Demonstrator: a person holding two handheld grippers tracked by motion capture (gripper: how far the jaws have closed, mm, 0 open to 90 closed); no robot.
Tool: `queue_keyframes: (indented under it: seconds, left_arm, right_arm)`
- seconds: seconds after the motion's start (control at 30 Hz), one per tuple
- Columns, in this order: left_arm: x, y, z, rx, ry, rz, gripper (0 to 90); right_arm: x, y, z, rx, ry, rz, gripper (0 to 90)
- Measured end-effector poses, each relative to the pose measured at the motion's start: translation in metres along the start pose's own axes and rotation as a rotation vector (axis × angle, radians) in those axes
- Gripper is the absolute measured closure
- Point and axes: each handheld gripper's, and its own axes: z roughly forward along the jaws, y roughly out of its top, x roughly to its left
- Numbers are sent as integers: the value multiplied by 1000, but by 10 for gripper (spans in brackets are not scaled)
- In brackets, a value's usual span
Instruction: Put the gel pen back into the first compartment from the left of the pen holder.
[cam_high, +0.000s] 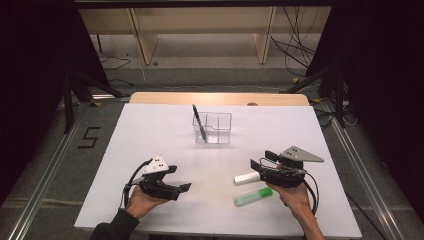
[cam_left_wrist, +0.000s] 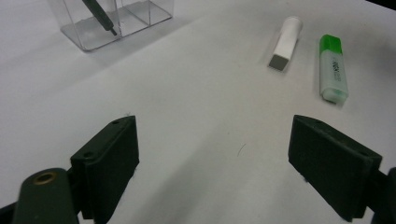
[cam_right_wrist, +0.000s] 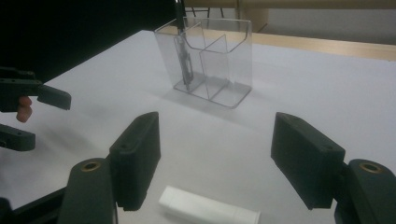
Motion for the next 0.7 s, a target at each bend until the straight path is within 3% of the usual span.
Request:
queue_keyframes:
  seconds: [0.4,0.7]
  left_arm:
    - [-6,7,10,14,-37,1,158]
    - [-15,11,17,43,-50,24,158]
  right_arm:
    - [-2,-15,-5,7,2,0,292]
    - [-4,-22,-14,5,-23,3,265]
